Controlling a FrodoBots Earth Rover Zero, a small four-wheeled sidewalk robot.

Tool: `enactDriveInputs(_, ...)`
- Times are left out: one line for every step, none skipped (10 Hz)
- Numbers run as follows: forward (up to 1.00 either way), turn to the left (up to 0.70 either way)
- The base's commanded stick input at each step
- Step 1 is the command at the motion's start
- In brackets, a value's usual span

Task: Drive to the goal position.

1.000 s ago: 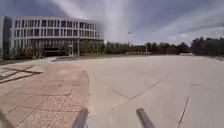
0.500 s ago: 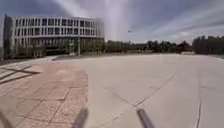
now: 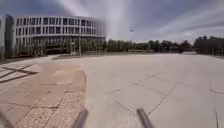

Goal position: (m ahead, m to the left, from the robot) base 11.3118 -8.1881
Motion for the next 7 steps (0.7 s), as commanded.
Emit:
enactDriveInputs(0.5, 0.0)
enactDriveInputs(0.5, 0.0)
enactDriveInputs(0.5, -0.08)
enactDriveInputs(0.5, -0.38)
enactDriveInputs(0.5, -0.5)
enactDriveInputs(0.5, -0.5)
enactDriveInputs(0.5, -0.46)
